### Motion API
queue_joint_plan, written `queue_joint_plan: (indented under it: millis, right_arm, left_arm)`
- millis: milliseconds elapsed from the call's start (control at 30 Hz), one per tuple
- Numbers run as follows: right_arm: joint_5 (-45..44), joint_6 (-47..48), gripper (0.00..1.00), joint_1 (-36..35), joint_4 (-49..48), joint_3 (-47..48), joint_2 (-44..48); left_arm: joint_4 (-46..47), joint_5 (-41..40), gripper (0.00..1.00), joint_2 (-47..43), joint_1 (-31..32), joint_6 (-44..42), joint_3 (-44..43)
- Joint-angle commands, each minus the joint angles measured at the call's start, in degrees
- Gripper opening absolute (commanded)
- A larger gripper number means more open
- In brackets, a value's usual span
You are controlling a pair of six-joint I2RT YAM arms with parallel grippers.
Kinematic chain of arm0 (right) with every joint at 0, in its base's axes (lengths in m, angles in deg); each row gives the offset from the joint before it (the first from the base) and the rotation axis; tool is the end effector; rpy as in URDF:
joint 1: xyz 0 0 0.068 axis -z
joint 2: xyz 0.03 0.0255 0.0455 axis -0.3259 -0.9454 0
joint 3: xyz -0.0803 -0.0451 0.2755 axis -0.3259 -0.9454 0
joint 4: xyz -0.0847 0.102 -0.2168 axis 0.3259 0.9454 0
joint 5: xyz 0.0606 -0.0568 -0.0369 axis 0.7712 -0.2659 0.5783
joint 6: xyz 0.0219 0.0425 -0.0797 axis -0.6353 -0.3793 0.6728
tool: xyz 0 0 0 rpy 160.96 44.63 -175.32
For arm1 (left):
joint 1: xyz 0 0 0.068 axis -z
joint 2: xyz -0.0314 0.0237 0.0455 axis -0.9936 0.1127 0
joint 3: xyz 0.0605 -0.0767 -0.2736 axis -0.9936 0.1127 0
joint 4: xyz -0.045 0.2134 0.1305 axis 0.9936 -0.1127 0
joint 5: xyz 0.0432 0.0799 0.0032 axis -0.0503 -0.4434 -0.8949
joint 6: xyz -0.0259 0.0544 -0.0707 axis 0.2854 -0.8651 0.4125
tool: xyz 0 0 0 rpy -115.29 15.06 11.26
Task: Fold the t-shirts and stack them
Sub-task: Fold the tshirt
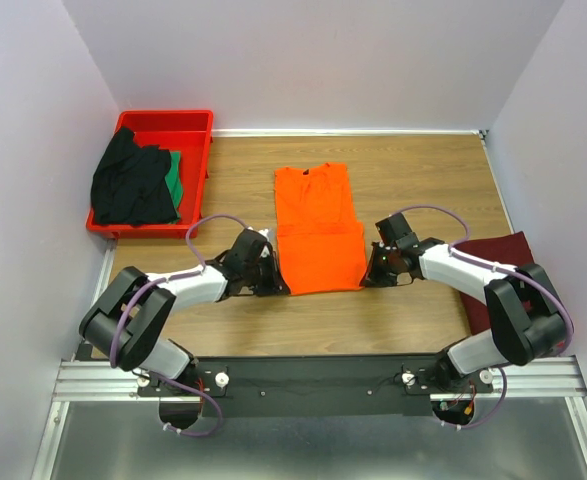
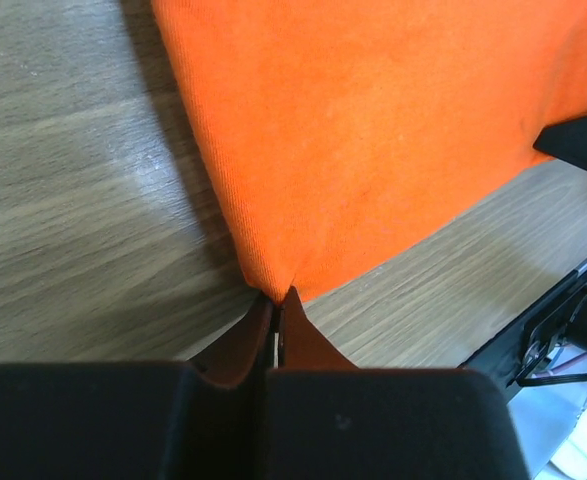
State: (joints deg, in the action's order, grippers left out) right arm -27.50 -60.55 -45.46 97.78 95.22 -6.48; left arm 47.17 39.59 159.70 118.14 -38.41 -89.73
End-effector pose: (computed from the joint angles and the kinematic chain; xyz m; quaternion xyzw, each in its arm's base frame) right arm 0.2409 0.1311 0.1354 0.1032 0.9666 0.1741 0.1573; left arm 0.2197 -0.1817 0.1278 -0.0385 0.9277 -0.3289 0.1722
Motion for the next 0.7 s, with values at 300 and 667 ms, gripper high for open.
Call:
queue_joint_plan:
  millis: [300, 667]
  right_arm:
    - [5.27, 2.89, 0.00, -0.02, 3.26, -5.31, 11.00]
    - [8.70, 2.72, 0.00, -0.11, 11.08, -7.42, 26.83]
  left_arm:
    - [-8.52, 2.76, 0.00, -8.59, 0.28, -4.12, 2.63]
    - [-11.95, 2.76, 0.00, -21.68, 5.11, -0.52, 5.53]
